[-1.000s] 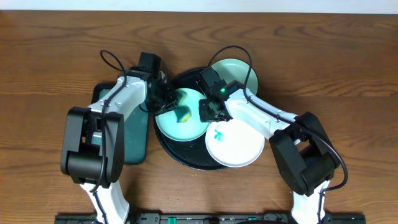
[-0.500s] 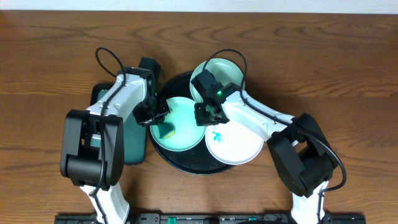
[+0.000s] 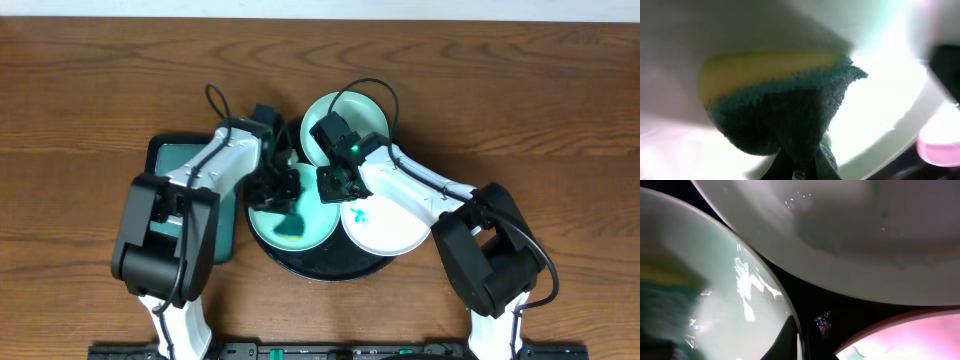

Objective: Clean dirty plates on tray and stack at the side
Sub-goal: 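Scrub the left pale green plate with the held sponge, then return the sponge to the water tray with the left gripper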

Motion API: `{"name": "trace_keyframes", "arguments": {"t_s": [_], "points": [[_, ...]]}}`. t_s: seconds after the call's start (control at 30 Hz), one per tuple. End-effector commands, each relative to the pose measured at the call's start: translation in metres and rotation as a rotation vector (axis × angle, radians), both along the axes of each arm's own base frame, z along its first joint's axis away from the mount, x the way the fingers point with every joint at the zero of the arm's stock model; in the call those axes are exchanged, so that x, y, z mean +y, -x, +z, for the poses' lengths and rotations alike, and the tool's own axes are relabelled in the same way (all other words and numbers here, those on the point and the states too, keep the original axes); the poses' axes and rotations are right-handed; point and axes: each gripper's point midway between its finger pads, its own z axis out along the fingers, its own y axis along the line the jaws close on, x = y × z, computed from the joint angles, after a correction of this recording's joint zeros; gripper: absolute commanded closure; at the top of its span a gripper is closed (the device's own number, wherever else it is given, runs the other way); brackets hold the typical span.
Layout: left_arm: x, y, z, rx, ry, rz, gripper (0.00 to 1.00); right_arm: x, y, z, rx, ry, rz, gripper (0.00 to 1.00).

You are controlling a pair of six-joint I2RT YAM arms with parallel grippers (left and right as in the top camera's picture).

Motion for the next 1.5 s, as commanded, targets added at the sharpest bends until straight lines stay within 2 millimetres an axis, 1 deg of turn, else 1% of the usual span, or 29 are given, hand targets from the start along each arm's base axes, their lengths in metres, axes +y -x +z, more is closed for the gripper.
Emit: {"name": "trace_keyframes", "arguments": {"t_s": [0.0,0.1,0.23,0.3,0.37,0.43,0.53,0.57,0.6,0.67,0.8,0.87,0.9,0.97,1.07,1.3,1.47], "points": [[-0.049,0.023,-0.007,0.094,0.220,-0.051,0.93,-0.010,0.009,-0.016,0.033,0.047,-0.015,0.99],[-0.056,0.012,-0.007,0.060,0.243,-0.021,0.93,-0.011,0.010,-0.016,0.035,0.048,-0.015,0.99],[-0.059,-0.002,-0.008,0.023,0.239,0.021,0.93,-0.011,0.010,-0.016,0.036,0.049,-0.015,0.99],[-0.055,-0.013,-0.013,-0.011,0.201,0.060,0.93,-0.011,0.010,-0.016,0.038,0.050,-0.015,0.99],[-0.048,-0.026,-0.019,-0.048,0.142,0.112,0.93,-0.012,0.011,-0.017,0.041,0.053,-0.015,0.99],[-0.036,-0.039,-0.026,-0.081,0.072,0.181,0.93,-0.013,0.013,-0.017,0.048,0.057,-0.021,0.99],[-0.010,-0.056,-0.034,-0.130,-0.054,0.279,0.93,-0.014,0.014,-0.017,0.052,0.060,-0.022,0.99],[0.002,-0.061,-0.037,-0.152,-0.107,0.302,0.93,-0.014,0.014,-0.017,0.053,0.060,-0.022,0.99],[0.008,-0.063,-0.039,-0.163,-0.131,0.309,0.93,-0.014,0.014,-0.017,0.053,0.060,-0.022,0.99],[0.025,-0.067,-0.042,-0.188,-0.208,0.327,0.93,-0.014,0.014,-0.017,0.054,0.061,-0.022,0.99],[0.058,-0.069,-0.044,-0.225,-0.364,0.346,0.93,-0.014,0.014,-0.017,0.053,0.061,-0.022,0.99],[0.075,-0.071,-0.041,-0.259,-0.453,0.349,0.93,-0.014,0.014,-0.017,0.053,0.061,-0.022,0.99],[0.086,-0.074,-0.039,-0.287,-0.517,0.351,0.93,-0.014,0.014,-0.017,0.054,0.061,-0.022,0.99],[0.103,-0.078,-0.031,-0.335,-0.608,0.352,0.93,-0.014,0.014,-0.017,0.053,0.061,-0.022,0.99],[0.117,-0.082,-0.019,-0.385,-0.684,0.343,0.93,-0.014,0.014,-0.017,0.053,0.060,-0.022,0.99],[0.126,-0.079,-0.005,-0.403,-0.727,0.345,0.93,-0.014,0.013,-0.017,0.051,0.059,-0.022,0.99],[0.130,-0.073,0.013,-0.410,-0.740,0.358,0.93,-0.014,0.013,-0.017,0.051,0.058,-0.027,0.99]]}}
